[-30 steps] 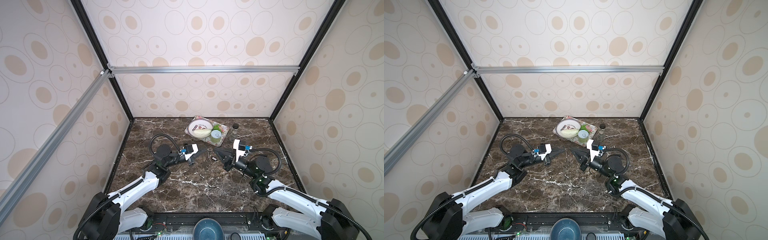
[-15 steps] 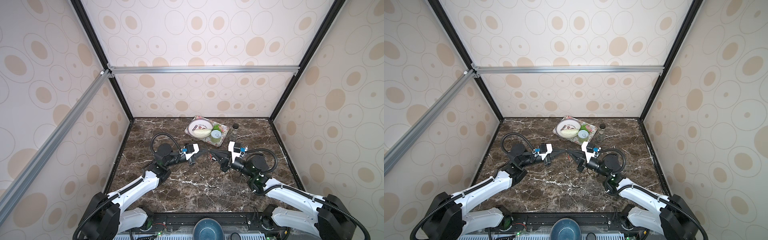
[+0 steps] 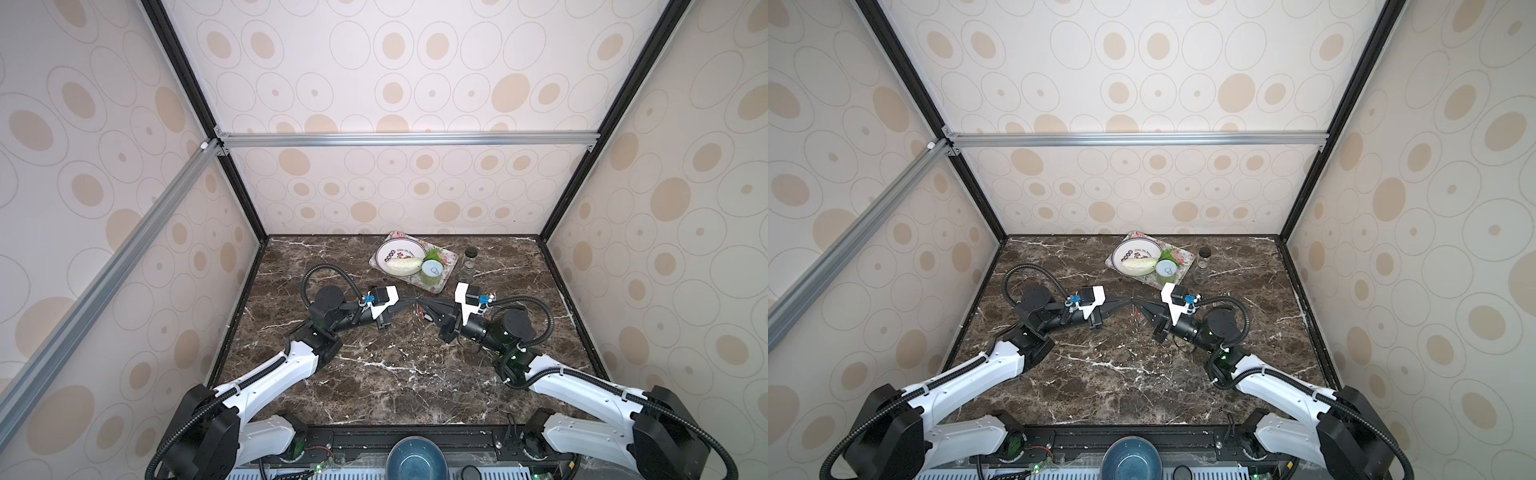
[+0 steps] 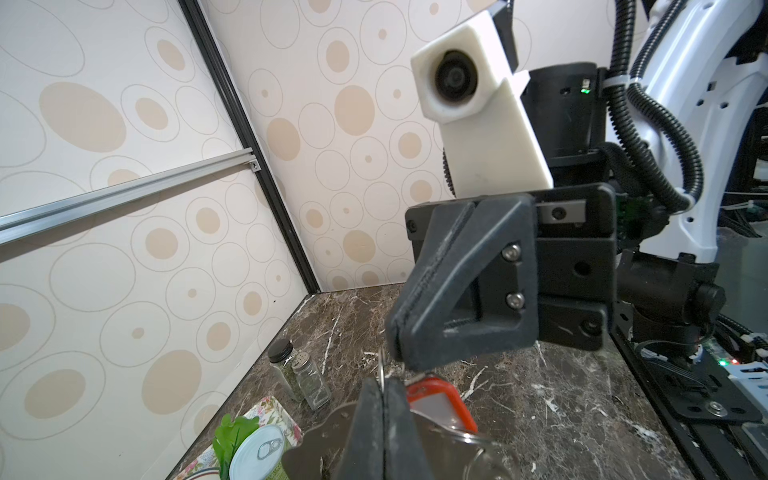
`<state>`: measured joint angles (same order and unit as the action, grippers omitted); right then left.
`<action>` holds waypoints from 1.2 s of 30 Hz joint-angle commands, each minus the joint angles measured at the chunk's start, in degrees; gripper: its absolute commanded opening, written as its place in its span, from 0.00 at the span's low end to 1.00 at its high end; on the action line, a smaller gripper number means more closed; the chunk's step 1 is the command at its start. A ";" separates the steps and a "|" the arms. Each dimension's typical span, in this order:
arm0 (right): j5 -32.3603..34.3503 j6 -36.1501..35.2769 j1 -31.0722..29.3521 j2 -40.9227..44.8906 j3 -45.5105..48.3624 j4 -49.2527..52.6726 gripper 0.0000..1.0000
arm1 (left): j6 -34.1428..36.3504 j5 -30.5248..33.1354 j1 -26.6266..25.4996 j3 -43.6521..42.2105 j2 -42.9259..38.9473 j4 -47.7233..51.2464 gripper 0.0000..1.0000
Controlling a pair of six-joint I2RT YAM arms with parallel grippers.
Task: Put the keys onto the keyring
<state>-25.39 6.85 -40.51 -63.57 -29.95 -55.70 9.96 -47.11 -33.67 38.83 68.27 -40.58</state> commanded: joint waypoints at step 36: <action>4.01 -3.54 -0.38 -0.39 -1.51 0.07 0.00 | 0.62 -2.89 -0.69 3.74 0.37 1.25 0.00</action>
<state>-23.16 3.70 -40.56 -63.61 -29.95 -54.63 9.93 -47.55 -33.87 39.68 68.86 -38.15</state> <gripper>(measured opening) 0.045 0.048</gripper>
